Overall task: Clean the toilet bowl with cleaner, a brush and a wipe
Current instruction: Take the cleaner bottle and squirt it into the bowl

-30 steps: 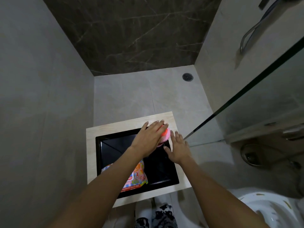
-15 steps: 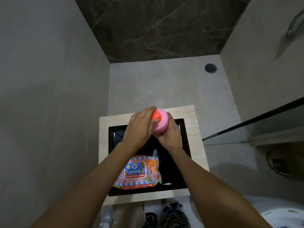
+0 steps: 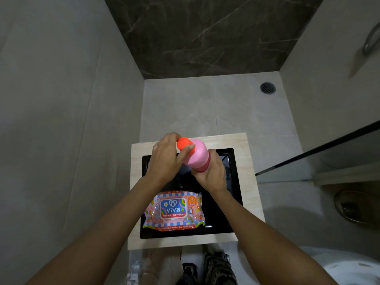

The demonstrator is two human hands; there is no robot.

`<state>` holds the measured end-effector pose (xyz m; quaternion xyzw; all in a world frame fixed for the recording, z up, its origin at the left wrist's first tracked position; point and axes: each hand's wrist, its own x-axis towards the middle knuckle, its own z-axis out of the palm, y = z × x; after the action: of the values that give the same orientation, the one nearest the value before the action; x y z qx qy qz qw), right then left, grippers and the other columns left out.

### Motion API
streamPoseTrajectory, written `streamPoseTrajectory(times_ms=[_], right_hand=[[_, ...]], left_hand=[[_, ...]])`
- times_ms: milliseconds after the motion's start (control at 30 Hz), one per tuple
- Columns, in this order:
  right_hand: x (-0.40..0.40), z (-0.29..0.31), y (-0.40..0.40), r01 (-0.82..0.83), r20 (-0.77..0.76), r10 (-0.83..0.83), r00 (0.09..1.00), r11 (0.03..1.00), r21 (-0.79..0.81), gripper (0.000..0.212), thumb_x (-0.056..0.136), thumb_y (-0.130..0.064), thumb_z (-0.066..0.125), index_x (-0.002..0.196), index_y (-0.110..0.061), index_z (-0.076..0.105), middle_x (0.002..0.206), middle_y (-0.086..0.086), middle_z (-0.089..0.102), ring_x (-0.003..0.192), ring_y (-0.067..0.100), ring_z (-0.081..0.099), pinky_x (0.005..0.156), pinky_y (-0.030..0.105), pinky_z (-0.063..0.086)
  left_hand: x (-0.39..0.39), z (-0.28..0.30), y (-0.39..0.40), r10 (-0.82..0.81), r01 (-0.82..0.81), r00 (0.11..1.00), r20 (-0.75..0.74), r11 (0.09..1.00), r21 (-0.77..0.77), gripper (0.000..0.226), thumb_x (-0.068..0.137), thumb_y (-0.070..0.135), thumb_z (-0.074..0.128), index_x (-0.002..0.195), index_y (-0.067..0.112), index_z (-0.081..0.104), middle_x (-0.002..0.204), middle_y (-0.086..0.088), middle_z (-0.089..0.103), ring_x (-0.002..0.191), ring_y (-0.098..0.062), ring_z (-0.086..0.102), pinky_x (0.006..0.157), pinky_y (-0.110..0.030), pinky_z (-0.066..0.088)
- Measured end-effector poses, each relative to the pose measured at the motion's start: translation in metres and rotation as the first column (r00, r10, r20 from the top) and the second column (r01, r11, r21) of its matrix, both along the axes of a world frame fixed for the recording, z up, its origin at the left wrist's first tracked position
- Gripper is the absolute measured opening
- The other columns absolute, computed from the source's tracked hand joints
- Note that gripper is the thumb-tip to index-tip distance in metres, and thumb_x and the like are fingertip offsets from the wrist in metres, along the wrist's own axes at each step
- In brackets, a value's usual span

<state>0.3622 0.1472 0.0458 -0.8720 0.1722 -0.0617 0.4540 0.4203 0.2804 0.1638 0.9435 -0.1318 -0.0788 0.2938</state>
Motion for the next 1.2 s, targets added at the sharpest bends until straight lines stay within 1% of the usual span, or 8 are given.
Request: streamPoseTrajectory(times_ms=[100, 233, 433, 567, 700, 867, 1067, 1200], right_hand=[[-0.018, 0.026, -0.011, 0.018, 0.053, -0.016, 0.998, 0.999, -0.039, 0.055, 0.057, -0.023, 0.080, 0.105, -0.012, 0.055, 0.092, 0.002, 0.063, 0.080, 0.024, 0.062, 0.065, 0.024, 0.045], [-0.051, 0.068, -0.025, 0.027, 0.119, -0.020, 0.993, 0.998, -0.055, 0.064, 0.053, -0.017, 0.080, 0.112, -0.016, 0.056, 0.097, 0.001, 0.065, 0.084, 0.022, 0.063, 0.067, 0.031, 0.053], [-0.116, 0.108, -0.048, 0.114, -0.016, -0.114, 0.993, 0.993, -0.017, 0.075, 0.054, -0.032, 0.080, 0.123, -0.019, 0.055, 0.107, 0.001, 0.064, 0.093, 0.023, 0.063, 0.075, 0.033, 0.053], [-0.153, 0.123, -0.070, 0.208, -0.082, -0.210, 0.974, 0.978, -0.025, 0.076, 0.057, -0.029, 0.087, 0.125, -0.023, 0.054, 0.110, 0.000, 0.066, 0.097, 0.023, 0.064, 0.076, 0.022, 0.044], [-0.193, 0.140, -0.087, 0.283, -0.101, -0.286, 0.953, 0.958, -0.044, 0.073, 0.062, -0.030, 0.084, 0.128, -0.026, 0.052, 0.107, -0.003, 0.068, 0.093, 0.020, 0.064, 0.073, 0.020, 0.041], [-0.258, 0.143, -0.108, 0.342, -0.049, -0.346, 0.937, 0.937, -0.077, 0.079, 0.060, -0.044, 0.082, 0.130, -0.026, 0.049, 0.112, -0.005, 0.066, 0.094, 0.018, 0.065, 0.077, 0.030, 0.053], [-0.339, 0.139, -0.140, 0.456, -0.069, -0.465, 0.883, 0.883, -0.112, 0.089, 0.062, -0.054, 0.082, 0.136, -0.022, 0.046, 0.119, 0.000, 0.065, 0.098, 0.021, 0.065, 0.081, 0.028, 0.052], [-0.386, 0.131, -0.159, 0.513, -0.096, -0.528, 0.844, 0.846, -0.146, 0.095, 0.061, -0.040, 0.085, 0.143, -0.018, 0.042, 0.127, 0.006, 0.063, 0.108, 0.028, 0.063, 0.088, 0.034, 0.050]], left_hand=[[-0.010, 0.019, -0.004, -0.066, 0.066, 0.998, 0.013, 0.998, -0.008, 0.044, 0.088, 0.050, 0.054, 0.104, 0.010, 0.056, 0.102, -0.004, 0.059, 0.095, -0.020, 0.054, 0.085, -0.035, 0.042], [-0.023, 0.047, -0.014, -0.107, 0.108, 0.994, 0.012, 0.993, -0.041, 0.047, 0.086, 0.054, 0.057, 0.101, 0.009, 0.057, 0.100, -0.003, 0.058, 0.093, -0.021, 0.053, 0.081, -0.031, 0.039], [-0.046, 0.082, -0.041, -0.304, 0.302, 0.953, -0.003, 0.947, -0.111, 0.064, 0.077, 0.067, 0.046, 0.104, 0.011, 0.060, 0.106, -0.001, 0.060, 0.099, -0.018, 0.055, 0.087, -0.028, 0.039], [-0.071, 0.094, -0.064, -0.582, 0.590, 0.808, 0.093, 0.799, -0.115, 0.051, 0.084, 0.036, 0.059, 0.125, 0.005, 0.055, 0.123, -0.009, 0.057, 0.113, -0.025, 0.053, 0.097, -0.023, 0.034], [-0.101, 0.100, -0.092, -0.670, 0.677, 0.735, 0.104, 0.718, -0.164, 0.040, 0.083, 0.001, 0.061, 0.122, 0.004, 0.056, 0.118, -0.011, 0.056, 0.106, -0.023, 0.054, 0.093, -0.014, 0.033], [-0.133, 0.098, -0.136, -0.766, 0.770, 0.637, 0.086, 0.637, -0.038, 0.044, 0.089, 0.039, 0.054, 0.119, 0.007, 0.057, 0.111, -0.010, 0.058, 0.096, -0.031, 0.057, 0.084, -0.038, 0.045], [-0.188, 0.083, -0.192, -0.902, 0.900, 0.428, 0.060, 0.419, -0.120, 0.038, 0.085, 0.014, 0.062, 0.122, 0.013, 0.056, 0.122, -0.002, 0.057, 0.104, -0.027, 0.058, 0.090, -0.039, 0.047], [-0.229, 0.078, -0.231, -0.909, 0.908, 0.417, -0.011, 0.418, -0.029, 0.040, 0.086, 0.034, 0.051, 0.115, 0.009, 0.061, 0.112, -0.008, 0.063, 0.098, -0.031, 0.060, 0.086, -0.037, 0.046]])
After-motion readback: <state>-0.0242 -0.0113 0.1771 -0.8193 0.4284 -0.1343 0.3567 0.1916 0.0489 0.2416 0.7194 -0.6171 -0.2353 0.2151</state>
